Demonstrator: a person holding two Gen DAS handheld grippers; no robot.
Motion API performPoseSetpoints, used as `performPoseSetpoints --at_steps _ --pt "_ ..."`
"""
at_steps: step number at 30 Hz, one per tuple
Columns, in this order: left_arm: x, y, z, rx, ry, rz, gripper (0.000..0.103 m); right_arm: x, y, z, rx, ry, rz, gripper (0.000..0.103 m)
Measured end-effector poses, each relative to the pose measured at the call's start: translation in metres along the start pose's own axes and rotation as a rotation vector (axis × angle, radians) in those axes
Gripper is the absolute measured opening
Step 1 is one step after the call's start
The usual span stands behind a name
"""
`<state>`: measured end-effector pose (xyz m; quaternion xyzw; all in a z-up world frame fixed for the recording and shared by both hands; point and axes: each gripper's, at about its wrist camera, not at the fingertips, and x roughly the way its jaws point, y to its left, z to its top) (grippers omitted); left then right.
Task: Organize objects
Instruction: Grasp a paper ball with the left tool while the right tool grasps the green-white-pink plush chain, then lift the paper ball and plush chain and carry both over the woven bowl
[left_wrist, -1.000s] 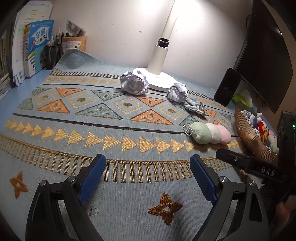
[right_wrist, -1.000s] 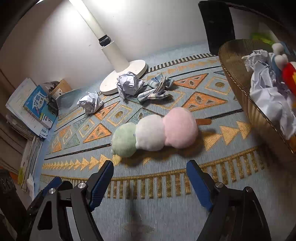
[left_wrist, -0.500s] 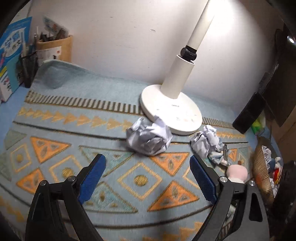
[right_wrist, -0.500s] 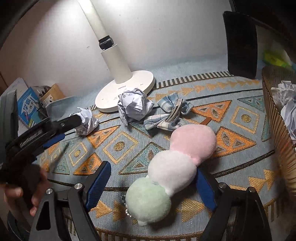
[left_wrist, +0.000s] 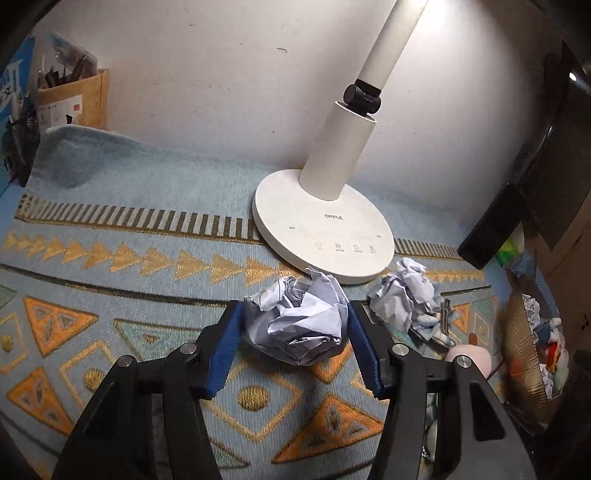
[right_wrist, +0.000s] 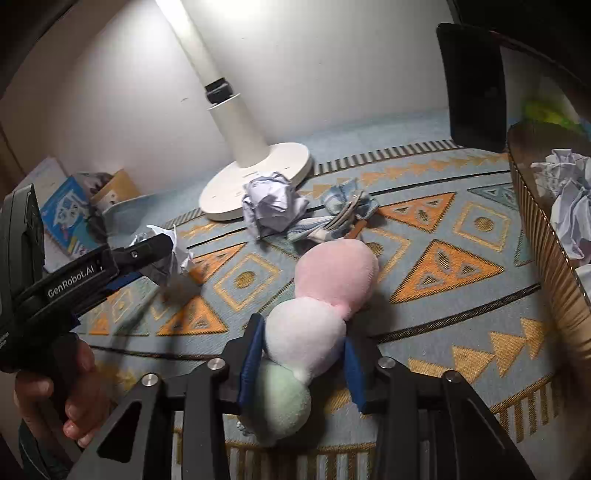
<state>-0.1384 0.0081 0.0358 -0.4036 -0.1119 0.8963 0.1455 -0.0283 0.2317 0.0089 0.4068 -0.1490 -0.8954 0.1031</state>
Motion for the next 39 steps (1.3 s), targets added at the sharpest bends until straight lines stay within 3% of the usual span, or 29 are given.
performPoseSetpoints --at_steps 2,4,6,8,10,13,17,20,25,27,30,32,33,37,39 --pt "-0.017 -0.004 -0.013 -0.002 -0.001 -0.012 0.054 -0.014 0.012 -0.01 -0.092 0.007 0.063 0.038" --pt "-0.035 -0.01 -0.029 0.006 0.004 -0.01 0.054 -0.03 0.033 -0.024 -0.239 0.001 0.057 0.038" --pt "-0.052 -0.015 -0.049 0.009 0.007 -0.005 0.054 -0.04 0.051 -0.037 -0.374 0.051 0.088 0.038" --pt "-0.068 -0.016 -0.072 -0.014 0.014 -0.017 0.054 -0.045 0.058 -0.049 -0.441 0.084 0.086 0.038" --pt "-0.082 -0.012 -0.093 -0.058 0.019 -0.035 0.054 -0.043 0.056 -0.055 -0.453 0.109 0.067 0.04" --pt "-0.101 -0.013 -0.116 -0.083 -0.001 0.002 0.054 -0.038 0.045 -0.057 -0.399 0.15 0.015 0.048" --pt "-0.114 -0.02 -0.134 -0.088 -0.025 -0.015 0.054 -0.05 0.027 -0.057 -0.302 0.147 -0.053 0.076" --pt "-0.111 -0.028 -0.14 -0.068 -0.026 -0.011 0.055 -0.053 0.018 -0.061 -0.249 0.211 -0.124 0.09" --pt "-0.105 -0.038 -0.142 -0.021 -0.04 0.041 0.056 -0.06 0.023 -0.074 -0.213 0.251 -0.116 0.09" --pt "-0.102 -0.041 -0.144 0.007 -0.037 0.074 0.056 -0.058 0.034 -0.077 -0.246 0.23 -0.118 0.09" --pt "-0.105 -0.041 -0.145 0.017 -0.055 0.054 0.056 -0.054 0.05 -0.081 -0.329 0.194 -0.156 0.09" --pt "-0.104 -0.04 -0.145 0.012 -0.042 0.049 0.056 -0.048 0.051 -0.082 -0.338 0.203 -0.131 0.072" --pt "-0.104 -0.039 -0.145 0.008 -0.042 0.042 0.056 -0.049 0.051 -0.082 -0.341 0.191 -0.133 0.071" --pt "-0.104 -0.038 -0.146 -0.002 -0.041 0.036 0.056 -0.053 0.048 -0.081 -0.338 0.163 -0.137 0.052" --pt "-0.104 -0.041 -0.146 0.01 -0.043 0.045 0.056 -0.054 0.046 -0.081 -0.33 0.16 -0.126 0.05"
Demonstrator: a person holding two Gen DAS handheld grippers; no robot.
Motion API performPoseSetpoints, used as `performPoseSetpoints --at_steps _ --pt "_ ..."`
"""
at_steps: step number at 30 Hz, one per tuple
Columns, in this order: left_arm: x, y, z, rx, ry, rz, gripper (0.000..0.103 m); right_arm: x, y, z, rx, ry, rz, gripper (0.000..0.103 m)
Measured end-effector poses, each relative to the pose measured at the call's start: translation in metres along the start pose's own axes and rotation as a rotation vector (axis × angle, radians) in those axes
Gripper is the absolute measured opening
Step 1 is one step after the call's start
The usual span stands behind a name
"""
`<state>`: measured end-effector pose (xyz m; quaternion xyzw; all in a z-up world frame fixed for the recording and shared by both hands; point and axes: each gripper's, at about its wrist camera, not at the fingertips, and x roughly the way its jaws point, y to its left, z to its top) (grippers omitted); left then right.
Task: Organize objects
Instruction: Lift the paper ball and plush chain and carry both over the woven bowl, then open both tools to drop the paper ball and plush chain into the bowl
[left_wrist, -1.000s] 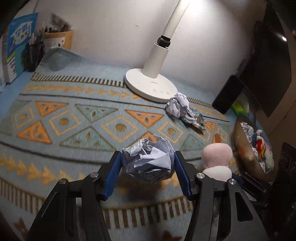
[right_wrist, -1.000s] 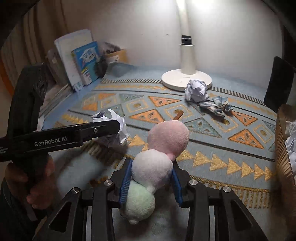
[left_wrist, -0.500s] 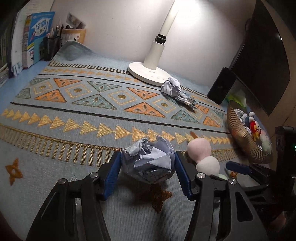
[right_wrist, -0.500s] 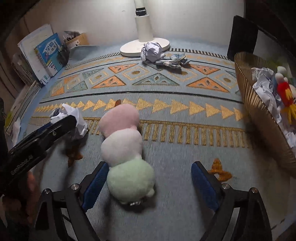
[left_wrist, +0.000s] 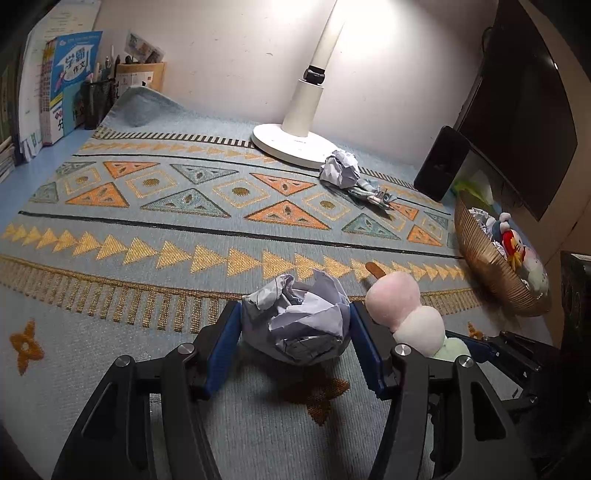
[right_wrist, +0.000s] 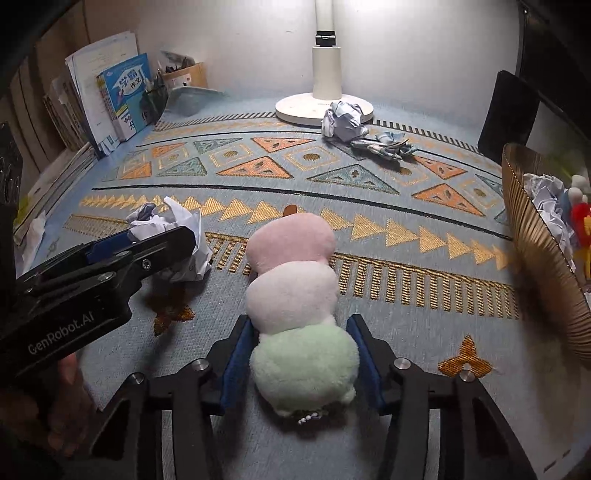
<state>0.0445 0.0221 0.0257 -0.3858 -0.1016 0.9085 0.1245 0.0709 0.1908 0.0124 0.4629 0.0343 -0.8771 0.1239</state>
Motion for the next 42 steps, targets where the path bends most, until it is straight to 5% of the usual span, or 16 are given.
performPoseSetpoints --at_steps 4,13,16,20,26,31,39,41,42 --pt "0.0 -0.005 0.0 0.031 -0.004 0.022 0.056 -0.003 0.006 0.001 -0.05 0.008 -0.008 0.047" --pt "-0.002 -0.008 -0.001 0.047 -0.013 0.04 0.056 -0.045 -0.027 0.01 0.05 -0.073 0.042 0.047" --pt "-0.007 -0.015 -0.002 0.066 -0.031 0.06 0.056 -0.077 -0.049 0.017 0.099 -0.139 0.006 0.047" --pt "-0.022 -0.038 0.007 0.058 -0.029 -0.033 0.056 -0.138 -0.092 0.028 0.183 -0.273 -0.041 0.047" --pt "-0.058 -0.118 0.055 0.221 -0.147 -0.127 0.056 -0.213 -0.169 0.033 0.342 -0.473 -0.11 0.047" --pt "-0.044 -0.186 0.091 0.279 -0.152 -0.268 0.056 -0.217 -0.214 0.028 0.443 -0.476 -0.126 0.047" --pt "0.014 -0.251 0.1 0.315 -0.096 -0.309 0.058 -0.175 -0.244 0.027 0.504 -0.312 -0.148 0.053" --pt "0.028 -0.257 0.099 0.318 -0.074 -0.323 0.07 -0.172 -0.245 0.021 0.507 -0.312 -0.147 0.054" --pt "0.033 -0.258 0.098 0.312 -0.069 -0.317 0.087 -0.172 -0.244 0.019 0.51 -0.314 -0.142 0.054"
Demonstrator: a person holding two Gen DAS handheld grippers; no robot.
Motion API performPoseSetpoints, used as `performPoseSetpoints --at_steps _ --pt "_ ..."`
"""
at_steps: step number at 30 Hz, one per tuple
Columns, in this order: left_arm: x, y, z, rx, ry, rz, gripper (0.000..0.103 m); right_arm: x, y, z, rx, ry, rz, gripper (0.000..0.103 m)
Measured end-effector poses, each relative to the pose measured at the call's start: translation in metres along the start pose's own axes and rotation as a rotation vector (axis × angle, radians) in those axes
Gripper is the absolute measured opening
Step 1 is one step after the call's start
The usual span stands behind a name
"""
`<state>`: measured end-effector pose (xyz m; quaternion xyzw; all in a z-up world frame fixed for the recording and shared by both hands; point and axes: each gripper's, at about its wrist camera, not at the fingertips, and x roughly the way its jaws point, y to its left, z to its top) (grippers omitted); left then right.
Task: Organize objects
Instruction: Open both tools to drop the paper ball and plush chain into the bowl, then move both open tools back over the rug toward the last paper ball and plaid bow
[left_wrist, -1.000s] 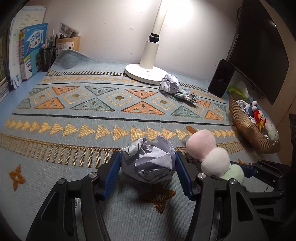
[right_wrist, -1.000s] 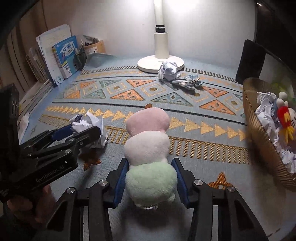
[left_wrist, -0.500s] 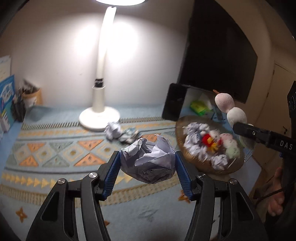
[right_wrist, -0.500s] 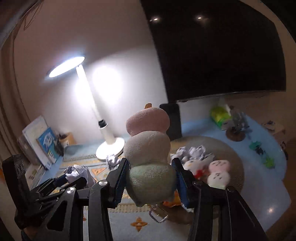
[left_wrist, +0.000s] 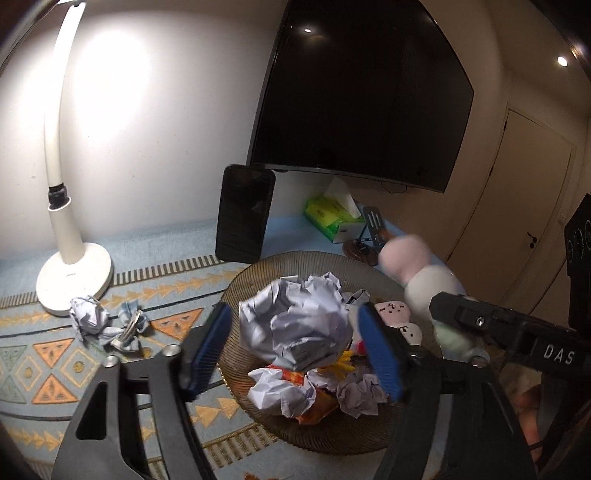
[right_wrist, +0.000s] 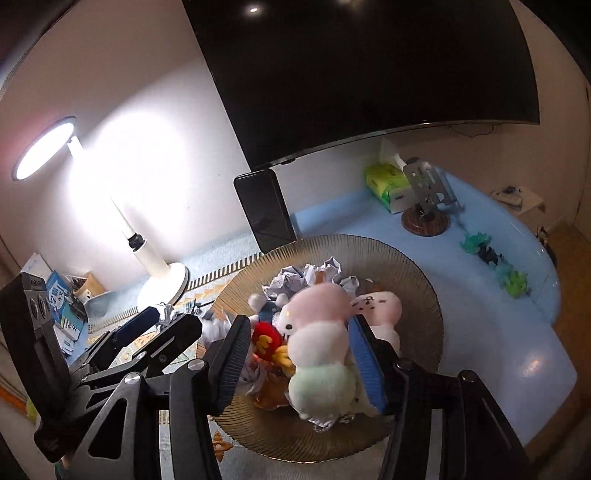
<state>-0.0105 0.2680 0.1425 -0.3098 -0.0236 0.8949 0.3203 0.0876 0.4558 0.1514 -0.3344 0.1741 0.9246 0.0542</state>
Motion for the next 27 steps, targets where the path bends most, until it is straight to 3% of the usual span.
performPoseSetpoints --at_steps 1,7,14,17,21,27 --pt "0.003 0.001 -0.002 -0.004 -0.004 0.006 0.092 0.0 -0.003 -0.002 0.002 -0.001 0.005 0.054" --pt "-0.002 0.012 -0.016 -0.01 0.018 0.009 0.091 0.0 0.001 -0.009 0.0 0.006 0.022 0.054" --pt "-0.049 0.055 -0.035 -0.087 -0.023 0.048 0.091 -0.006 0.037 -0.019 -0.056 0.005 0.077 0.055" --pt "-0.075 0.079 -0.047 -0.128 -0.045 0.107 0.091 -0.006 0.062 -0.027 -0.098 -0.001 0.11 0.064" --pt "-0.107 0.113 -0.068 -0.185 -0.068 0.216 0.091 0.005 0.1 -0.044 -0.165 0.026 0.171 0.064" --pt "-0.134 0.157 -0.104 -0.273 -0.048 0.342 0.091 0.045 0.155 -0.086 -0.273 0.14 0.228 0.064"
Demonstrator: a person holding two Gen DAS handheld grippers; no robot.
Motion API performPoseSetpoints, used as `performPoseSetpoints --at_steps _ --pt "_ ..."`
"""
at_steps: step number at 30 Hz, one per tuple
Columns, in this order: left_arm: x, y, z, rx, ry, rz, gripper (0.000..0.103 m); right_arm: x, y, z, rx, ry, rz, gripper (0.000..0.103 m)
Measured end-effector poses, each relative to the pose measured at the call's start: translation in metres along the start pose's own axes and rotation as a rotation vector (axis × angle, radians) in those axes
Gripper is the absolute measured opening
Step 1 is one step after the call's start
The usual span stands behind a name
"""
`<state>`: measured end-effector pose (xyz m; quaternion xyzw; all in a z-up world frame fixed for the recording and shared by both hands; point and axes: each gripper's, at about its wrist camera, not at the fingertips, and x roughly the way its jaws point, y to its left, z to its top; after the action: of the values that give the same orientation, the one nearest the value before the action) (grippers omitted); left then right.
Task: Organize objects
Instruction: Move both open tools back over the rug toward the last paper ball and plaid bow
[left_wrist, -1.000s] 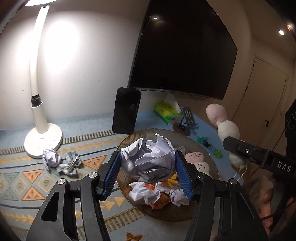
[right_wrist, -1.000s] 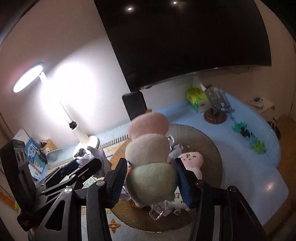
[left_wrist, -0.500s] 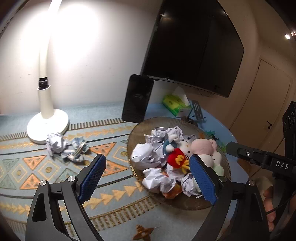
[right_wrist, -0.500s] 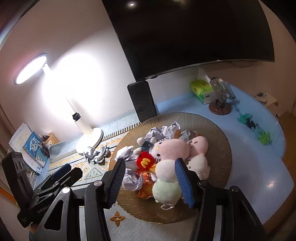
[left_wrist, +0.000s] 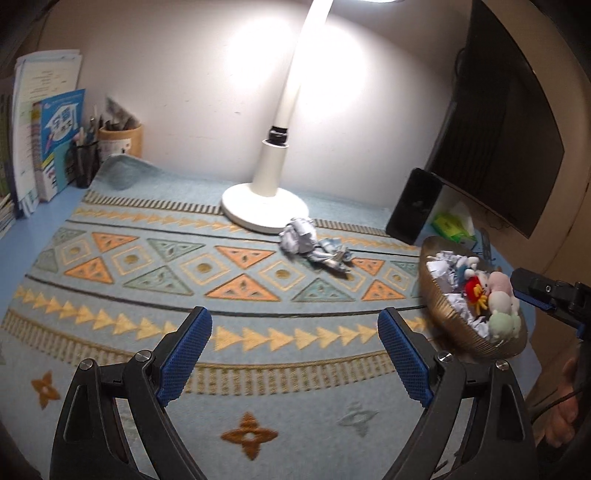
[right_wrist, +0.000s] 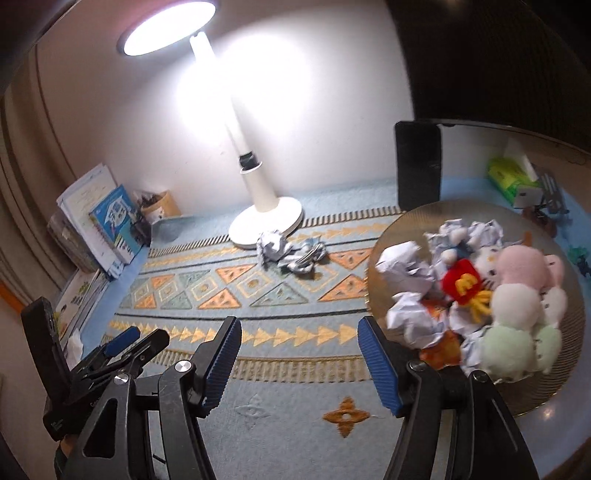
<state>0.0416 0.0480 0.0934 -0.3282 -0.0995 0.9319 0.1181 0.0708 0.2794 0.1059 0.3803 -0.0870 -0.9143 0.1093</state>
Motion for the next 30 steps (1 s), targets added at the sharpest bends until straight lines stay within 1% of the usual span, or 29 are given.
performPoseSetpoints --at_steps 2,3,4,6,7,11,12,13,15,17,22,25,30 --pt "0.003 0.014 -0.008 -0.015 0.007 0.037 0.091 0.02 0.013 -0.01 -0.045 0.011 0.028 0.064" --pt "0.007 0.018 -0.012 -0.016 0.011 0.056 0.091 0.029 0.018 -0.016 -0.077 0.004 0.057 0.064" --pt "0.011 0.022 -0.016 -0.014 0.015 0.076 0.091 0.039 0.023 -0.022 -0.106 0.003 0.065 0.064" --pt "0.019 0.03 -0.023 -0.014 0.027 0.106 0.091 0.059 0.029 -0.032 -0.152 0.03 0.005 0.064" --pt "0.023 0.032 -0.025 -0.019 0.031 0.116 0.091 0.068 0.028 -0.036 -0.157 0.05 -0.005 0.064" --pt "0.03 0.04 -0.034 -0.049 0.041 0.126 0.091 0.089 0.018 -0.046 -0.1 0.095 0.045 0.064" --pt "0.033 0.041 -0.034 -0.054 0.059 0.127 0.091 0.093 0.016 -0.046 -0.09 0.11 0.029 0.064" --pt "0.034 0.042 -0.035 -0.058 0.067 0.124 0.091 0.094 0.016 -0.045 -0.089 0.11 0.012 0.064" --pt "0.036 0.044 -0.036 -0.065 0.08 0.119 0.091 0.092 0.014 -0.046 -0.086 0.098 0.018 0.065" --pt "0.038 0.047 -0.036 -0.081 0.092 0.114 0.091 0.091 0.016 -0.047 -0.09 0.09 0.006 0.067" --pt "0.04 0.05 -0.037 -0.102 0.101 0.102 0.091 0.091 0.019 -0.047 -0.101 0.093 -0.004 0.067" --pt "0.04 0.049 -0.036 -0.098 0.102 0.099 0.091 0.091 0.016 -0.046 -0.083 0.094 -0.009 0.067" --pt "0.04 0.05 -0.036 -0.103 0.102 0.101 0.091 0.091 0.006 -0.044 -0.028 0.093 0.013 0.067"
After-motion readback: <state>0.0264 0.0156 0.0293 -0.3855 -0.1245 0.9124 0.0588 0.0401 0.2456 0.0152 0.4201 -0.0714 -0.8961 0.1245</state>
